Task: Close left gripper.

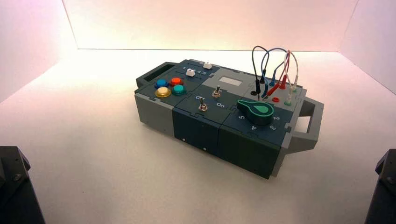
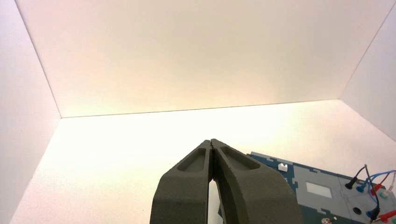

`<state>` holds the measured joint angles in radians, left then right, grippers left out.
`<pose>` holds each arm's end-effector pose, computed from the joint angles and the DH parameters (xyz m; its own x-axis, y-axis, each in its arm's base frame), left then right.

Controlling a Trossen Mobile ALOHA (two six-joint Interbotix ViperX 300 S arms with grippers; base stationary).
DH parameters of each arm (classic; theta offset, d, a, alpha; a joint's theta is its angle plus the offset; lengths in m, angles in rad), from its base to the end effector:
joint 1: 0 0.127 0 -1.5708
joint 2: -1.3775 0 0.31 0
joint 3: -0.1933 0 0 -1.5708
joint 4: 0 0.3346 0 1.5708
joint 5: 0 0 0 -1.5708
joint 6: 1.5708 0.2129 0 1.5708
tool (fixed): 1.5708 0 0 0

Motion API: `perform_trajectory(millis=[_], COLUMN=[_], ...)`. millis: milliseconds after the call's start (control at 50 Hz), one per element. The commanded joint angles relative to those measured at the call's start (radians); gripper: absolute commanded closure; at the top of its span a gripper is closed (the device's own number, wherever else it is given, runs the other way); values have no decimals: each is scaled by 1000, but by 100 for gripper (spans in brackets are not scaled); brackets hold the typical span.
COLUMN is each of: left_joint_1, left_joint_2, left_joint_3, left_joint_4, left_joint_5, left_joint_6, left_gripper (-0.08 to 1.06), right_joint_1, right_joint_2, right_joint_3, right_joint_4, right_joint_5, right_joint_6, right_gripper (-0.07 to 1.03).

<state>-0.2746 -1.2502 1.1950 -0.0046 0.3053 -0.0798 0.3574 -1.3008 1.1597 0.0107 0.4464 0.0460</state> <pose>0.2602 -0.0736 0.2452 0.9322 -0.2641 -0.2475 0.2515 0.9644 -0.0818 0.2404 0.0908 0.2486 0.8919 0.3380 -0.3005 -0.3378 0.9397 0.0544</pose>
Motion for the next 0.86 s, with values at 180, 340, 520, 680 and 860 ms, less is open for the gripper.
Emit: perform_trajectory(millis=[180,340,520,680,860], left_joint_1=[3,5,5,5,5], left_joint_2=[15,23,43,46,48], left_joint_3=[-32,-35,-41,-40,-40], left_joint_4=[2,2,2,2,2], left_joint_5=[6,14,26,31,32], left_joint_6=[3,5,5,5,5], left_gripper=[101,101,101,101,101], right_joint_1=[-3,-5,-5,-3,-3], right_joint_2=[15,15,14,12,11], right_joint_3=[-17,-17,-18,-18,-17], right_joint_4=[2,2,2,3,3], right_joint_5=[-6,-5,0,0,0], right_joint_6=[6,5,5,5,5], right_gripper=[-3,-3,-3,-3,-3])
